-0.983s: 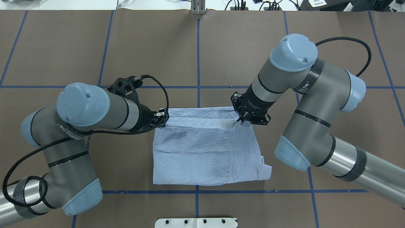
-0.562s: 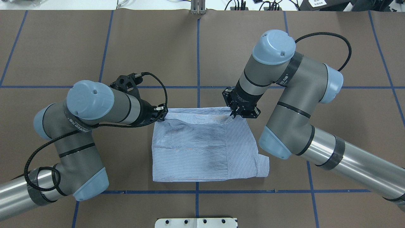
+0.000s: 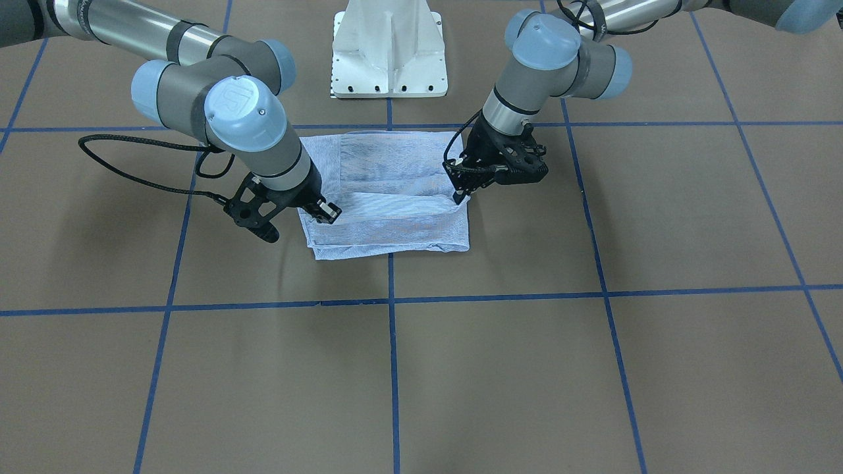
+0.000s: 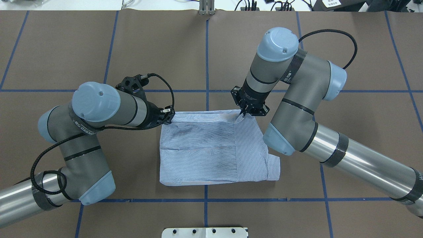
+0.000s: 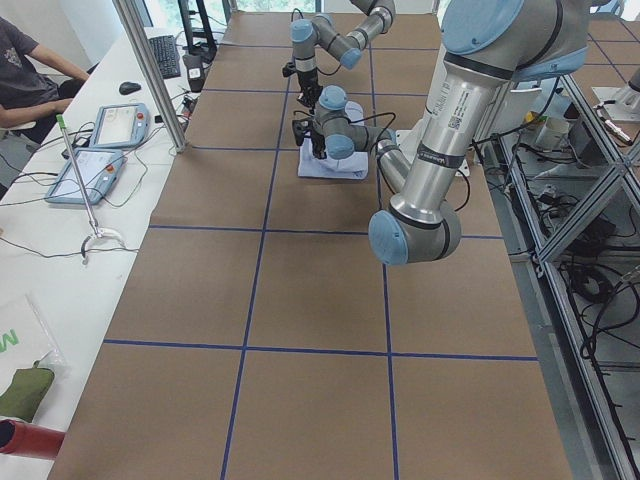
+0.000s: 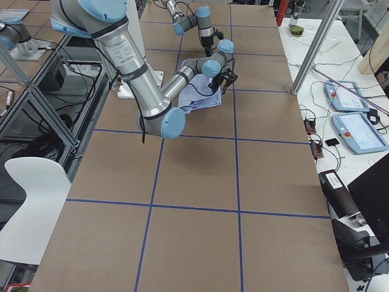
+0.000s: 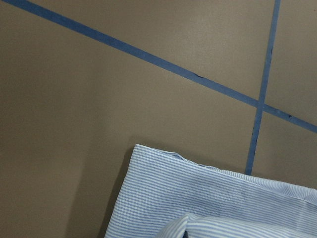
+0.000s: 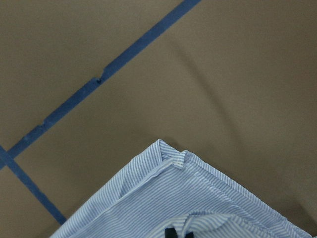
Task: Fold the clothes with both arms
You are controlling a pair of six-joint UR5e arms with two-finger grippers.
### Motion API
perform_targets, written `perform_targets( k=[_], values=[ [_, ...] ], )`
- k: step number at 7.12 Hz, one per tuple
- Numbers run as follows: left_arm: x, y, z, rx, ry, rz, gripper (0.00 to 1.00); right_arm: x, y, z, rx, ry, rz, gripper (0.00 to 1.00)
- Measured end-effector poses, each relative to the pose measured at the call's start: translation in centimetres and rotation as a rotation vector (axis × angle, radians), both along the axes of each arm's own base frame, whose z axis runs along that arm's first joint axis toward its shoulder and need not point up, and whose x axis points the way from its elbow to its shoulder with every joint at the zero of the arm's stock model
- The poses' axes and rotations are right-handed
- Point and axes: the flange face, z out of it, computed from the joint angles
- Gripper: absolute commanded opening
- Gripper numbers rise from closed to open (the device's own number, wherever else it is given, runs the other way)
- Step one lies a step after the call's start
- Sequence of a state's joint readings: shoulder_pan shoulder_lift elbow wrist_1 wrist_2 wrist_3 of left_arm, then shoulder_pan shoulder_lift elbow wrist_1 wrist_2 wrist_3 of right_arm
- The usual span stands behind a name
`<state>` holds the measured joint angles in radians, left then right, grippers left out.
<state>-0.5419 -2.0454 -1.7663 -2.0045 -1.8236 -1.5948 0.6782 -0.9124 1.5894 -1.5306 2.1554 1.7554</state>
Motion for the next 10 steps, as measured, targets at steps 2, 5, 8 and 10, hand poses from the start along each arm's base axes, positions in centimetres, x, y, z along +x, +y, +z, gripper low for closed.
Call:
perform_targets(
  k=[2,5,8,10],
  values=[
    [-0.1,-0.2,-0.4,0.001,0.002,-0.008,1.0,0.1,-0.7,0.1,0.016,-0.011,0.018,1.0],
    [-0.9,-1.2,-0.3,0.002,-0.002,-0.028,1.0,2.0,-2.1,-0.8,0.052,-0.039,0.049,1.0],
    [-4.2,-3.4,0.3,0.07,-0.032,-0.044,1.0,8.8,-3.1,-0.3,0.244,-0.068,0.012,1.0],
    [-8.9,-5.7,2.5,0.112,-0.076,-0.085,1.0,15.8,-5.8,4.3,0.428,-0.011,-0.08,1.0]
  ],
)
